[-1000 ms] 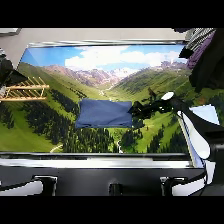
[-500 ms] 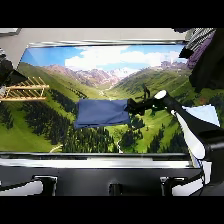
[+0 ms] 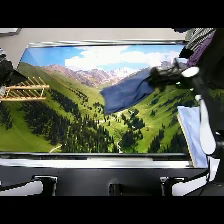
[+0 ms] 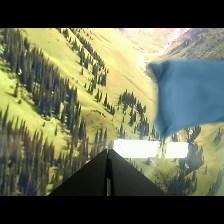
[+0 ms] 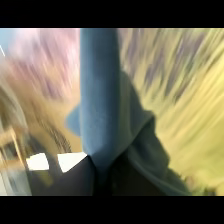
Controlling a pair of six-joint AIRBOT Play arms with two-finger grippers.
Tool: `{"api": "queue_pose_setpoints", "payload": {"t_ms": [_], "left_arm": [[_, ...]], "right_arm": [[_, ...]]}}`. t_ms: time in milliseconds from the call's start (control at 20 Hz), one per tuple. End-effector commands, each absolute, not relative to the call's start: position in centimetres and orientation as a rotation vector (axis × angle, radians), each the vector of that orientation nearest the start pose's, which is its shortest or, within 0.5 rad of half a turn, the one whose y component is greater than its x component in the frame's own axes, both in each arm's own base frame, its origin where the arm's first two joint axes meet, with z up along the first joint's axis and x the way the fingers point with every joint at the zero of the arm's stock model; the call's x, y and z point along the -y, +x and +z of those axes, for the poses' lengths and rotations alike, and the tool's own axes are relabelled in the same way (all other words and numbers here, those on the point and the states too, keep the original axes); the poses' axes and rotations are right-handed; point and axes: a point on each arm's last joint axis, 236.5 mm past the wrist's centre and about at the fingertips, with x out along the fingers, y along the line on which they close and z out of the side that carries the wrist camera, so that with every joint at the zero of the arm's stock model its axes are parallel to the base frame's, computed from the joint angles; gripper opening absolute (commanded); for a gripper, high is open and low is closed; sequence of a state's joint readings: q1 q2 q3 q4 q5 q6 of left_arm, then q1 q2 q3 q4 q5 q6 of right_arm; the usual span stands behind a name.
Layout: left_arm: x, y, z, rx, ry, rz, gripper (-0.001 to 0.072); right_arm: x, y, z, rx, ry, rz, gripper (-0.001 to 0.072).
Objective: Fold the clothes and pants, and hang the long-sleeved shirts on hangers.
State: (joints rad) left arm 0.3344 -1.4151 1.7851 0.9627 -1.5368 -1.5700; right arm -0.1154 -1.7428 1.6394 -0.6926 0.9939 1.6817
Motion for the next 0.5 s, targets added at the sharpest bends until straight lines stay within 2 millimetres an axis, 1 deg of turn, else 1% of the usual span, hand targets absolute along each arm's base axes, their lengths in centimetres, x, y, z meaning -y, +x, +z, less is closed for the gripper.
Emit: {"api": "queue_pose_setpoints", "payload": {"t_ms": [0,100,250,350,450], "left_arm": [[-0.8,43.2,19.0,-1.040,-0.547,-0.231,0.0014],[-0.7,43.2,19.0,-1.041,-0.549,-0.229,0.0014],[-0.7,43.2,19.0,-1.041,-0.549,-0.229,0.0014],[-0.8,43.2,19.0,-1.041,-0.550,-0.229,0.0014],[-0.7,43.2,19.0,-1.041,-0.550,-0.230,0.0014]], "right_arm": [[-0.7,58.0,9.9,-0.858,1.066,0.134,0.0029],[3.3,57.9,11.1,-0.819,1.078,0.075,0.0029],[8.5,56.9,12.6,-0.776,1.115,-0.025,0.0028],[12.0,55.5,13.5,-0.744,1.135,-0.128,0.0028],[14.8,53.4,14.2,-0.736,1.153,-0.246,0.0028]]}}
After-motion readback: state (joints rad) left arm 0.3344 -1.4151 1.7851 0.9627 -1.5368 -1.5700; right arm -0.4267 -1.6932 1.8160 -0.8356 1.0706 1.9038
